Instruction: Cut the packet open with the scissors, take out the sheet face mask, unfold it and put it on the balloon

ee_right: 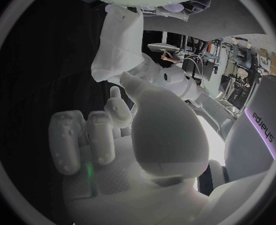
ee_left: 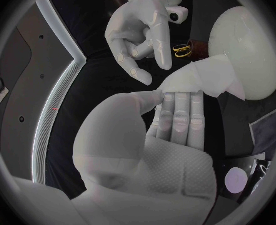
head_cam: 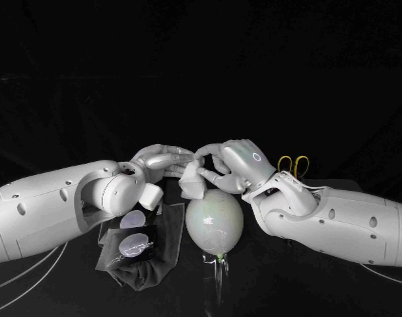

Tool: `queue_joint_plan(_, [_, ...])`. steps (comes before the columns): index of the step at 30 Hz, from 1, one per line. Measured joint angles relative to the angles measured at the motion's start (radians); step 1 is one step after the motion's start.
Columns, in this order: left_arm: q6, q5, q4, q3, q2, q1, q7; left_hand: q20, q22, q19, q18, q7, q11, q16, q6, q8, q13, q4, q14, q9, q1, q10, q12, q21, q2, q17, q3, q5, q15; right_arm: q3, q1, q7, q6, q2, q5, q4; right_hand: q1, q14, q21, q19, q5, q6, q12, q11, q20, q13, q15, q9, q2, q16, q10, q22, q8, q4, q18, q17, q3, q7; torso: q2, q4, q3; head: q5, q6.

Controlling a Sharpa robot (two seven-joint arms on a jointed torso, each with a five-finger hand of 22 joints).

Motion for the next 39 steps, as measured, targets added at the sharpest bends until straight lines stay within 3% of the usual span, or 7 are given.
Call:
queue_joint_plan(10, [0.001,0.007,0.003,0.000,0.002,0.000,0.001,-0.004,-0.005,0.011,-0.002,-0.005,-0.003,0.002,-0.005,0.006,0.001,0.003,0.014,0.000,0.001,0.014,0.005,-0.004,0.002,0.005,-0.003,0.000,-0.003,0.000,-0.001,0.000,0.010,0.016,0.002,-0.011,0.000,0.000,0.000,-0.003,0.000,0.008,0.000,-0.004,-0.003,-0.001,0.000,-0.001,0.000,-0.001,0.004,-0.001,0.000,0.005,0.000,0.001,0.005,-0.002,0.000,0.0015,-0.0005,-0.001,-0.001])
queue_joint_plan(20, [0.005,0.030,0.006,0.000,0.002,0.000,0.006,-0.004,-0.010,0.018,-0.002,-0.007,-0.005,0.008,-0.007,0.013,0.002,0.012,0.022,0.000,-0.007,0.024,0.005,-0.012,0.010,0.012,-0.004,0.000,-0.008,0.000,-0.001,0.002,0.022,0.015,0.004,-0.014,0.012,0.000,0.001,-0.001,0.000,0.034,0.004,-0.007,-0.006,0.000,-0.007,-0.002,0.033,0.003,0.007,0.000,0.009,0.013,0.000,0.001,0.013,-0.010,0.000,0.0005,-0.0007,0.002,-0.002])
queue_joint_plan(39, [0.025,0.063,0.006,0.000,-0.001,-0.001,0.013,-0.008,-0.016,0.029,-0.007,-0.012,-0.005,0.009,-0.013,0.023,0.003,0.021,0.030,0.000,-0.011,0.037,0.001,-0.018,0.013,0.021,-0.001,0.000,-0.009,0.001,-0.001,0.004,0.033,0.007,0.008,-0.016,0.012,0.000,0.003,0.000,0.000,0.041,0.004,-0.011,-0.008,0.000,-0.007,-0.001,0.033,0.003,0.011,0.000,0.013,0.012,0.000,0.000,0.018,-0.010,0.000,-0.0002,0.0002,-0.001,-0.004])
